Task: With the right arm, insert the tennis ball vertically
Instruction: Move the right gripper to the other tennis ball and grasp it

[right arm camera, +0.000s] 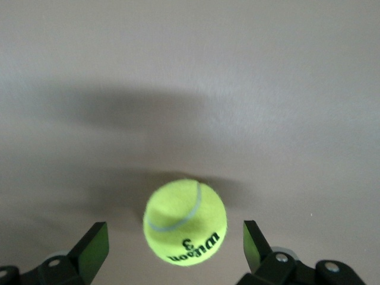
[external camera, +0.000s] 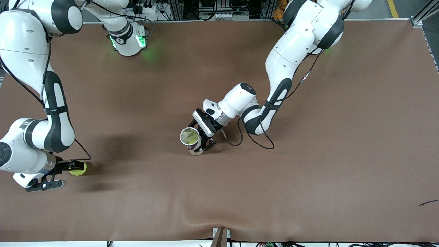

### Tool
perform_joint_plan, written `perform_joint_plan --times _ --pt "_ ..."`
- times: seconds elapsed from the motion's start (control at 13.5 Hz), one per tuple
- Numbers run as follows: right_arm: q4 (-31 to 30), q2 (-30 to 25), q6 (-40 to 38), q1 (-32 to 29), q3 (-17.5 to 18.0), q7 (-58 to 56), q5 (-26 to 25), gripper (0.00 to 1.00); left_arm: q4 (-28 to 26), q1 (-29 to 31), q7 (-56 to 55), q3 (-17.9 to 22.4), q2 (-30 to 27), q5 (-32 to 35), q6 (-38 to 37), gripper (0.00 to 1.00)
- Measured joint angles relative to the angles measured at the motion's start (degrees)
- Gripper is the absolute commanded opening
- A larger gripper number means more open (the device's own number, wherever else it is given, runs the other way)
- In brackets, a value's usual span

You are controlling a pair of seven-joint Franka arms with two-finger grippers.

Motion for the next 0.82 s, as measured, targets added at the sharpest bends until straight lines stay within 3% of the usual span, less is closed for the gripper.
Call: perform_joint_plan --times 0.74,0.82 --pt "-2.3 2.6 6.1 -0.6 0.3 -9.9 -0.3 1.00 0.0 0.0 0.0 0.0 0.0 0.0 0.1 0.80" --pt "-2.3 3.0 6.4 -0.7 0.2 -10.2 -0.3 0.75 0.0 0.0 0.0 0.0 0.0 0.0 0.1 0.80"
